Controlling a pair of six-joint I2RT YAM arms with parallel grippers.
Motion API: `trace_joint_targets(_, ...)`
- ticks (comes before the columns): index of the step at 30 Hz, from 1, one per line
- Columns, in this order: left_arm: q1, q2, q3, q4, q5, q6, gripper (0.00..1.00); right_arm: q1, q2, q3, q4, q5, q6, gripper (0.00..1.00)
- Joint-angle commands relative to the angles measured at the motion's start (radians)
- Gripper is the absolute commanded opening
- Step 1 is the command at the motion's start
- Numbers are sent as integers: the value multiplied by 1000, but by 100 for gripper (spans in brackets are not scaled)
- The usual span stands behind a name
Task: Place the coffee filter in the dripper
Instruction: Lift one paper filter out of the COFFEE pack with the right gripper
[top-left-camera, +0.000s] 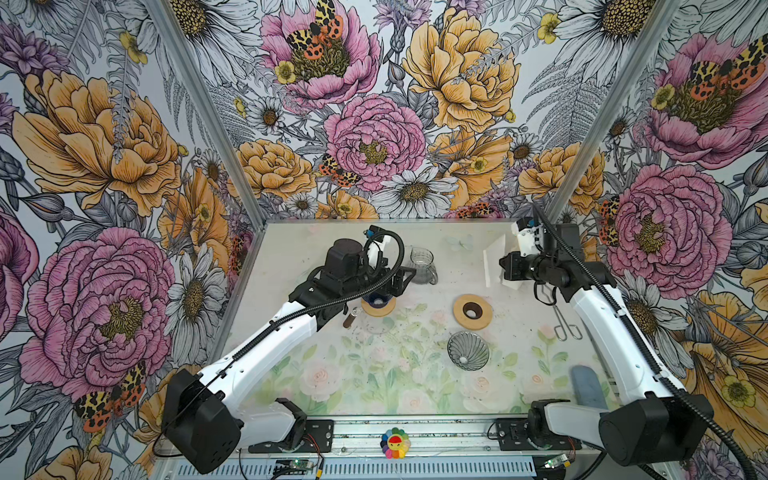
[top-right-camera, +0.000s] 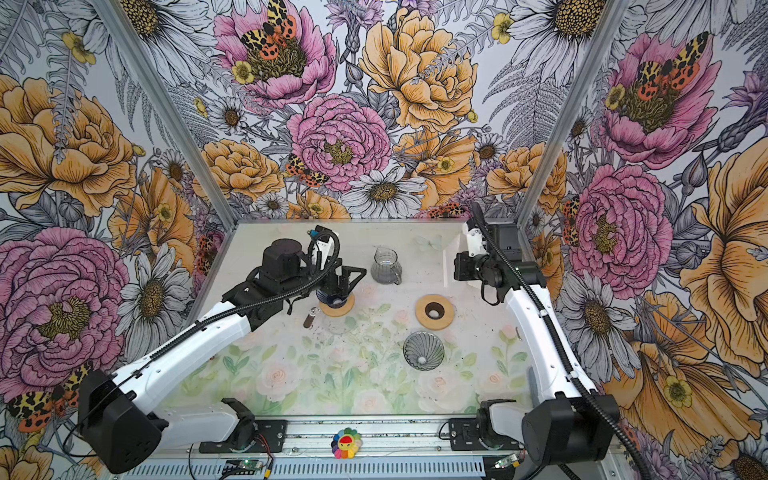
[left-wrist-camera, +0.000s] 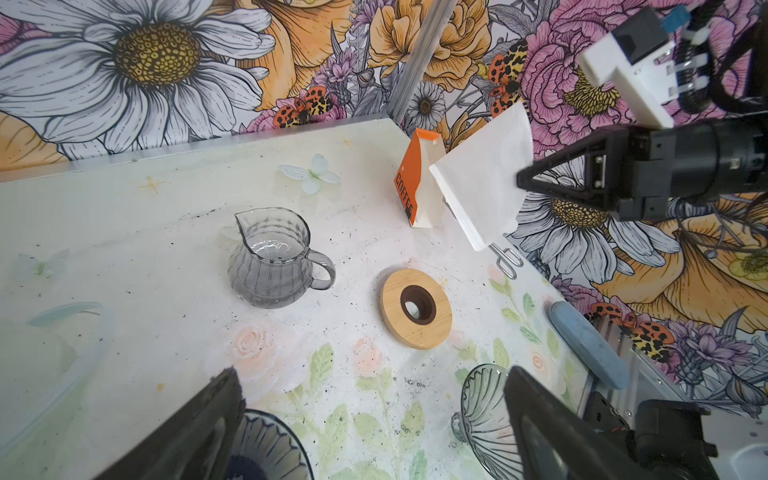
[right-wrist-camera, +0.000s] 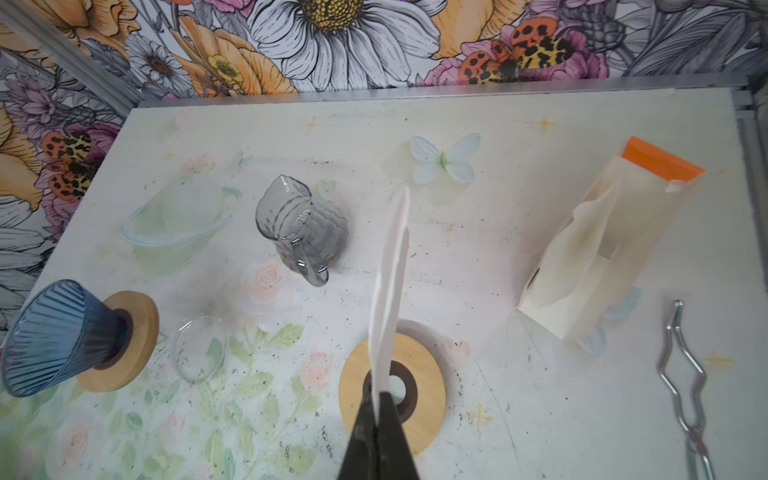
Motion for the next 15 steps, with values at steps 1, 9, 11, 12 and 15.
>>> trace_joint_targets(1,-6,-64,-32,-13,-67,-9,99,40,4,74,-22,-102,-20,0)
trace_joint_targets(9,10,-178,-103,-58,-124,-26,99,200,69,167,-57,-164,-100,0)
trace_joint_targets(11,17,-195,-109,-77,-130,-27,99,245,90,195,-78,-154,-117,0)
trace_joint_targets(12,19,-206,-110,-87,-134,-26,99,268,102,211,-91,-154,-125,0)
trace_joint_targets(15,33,-227,-115,-112,-133,-23,99,330,134,255,-119,-136,-138,0)
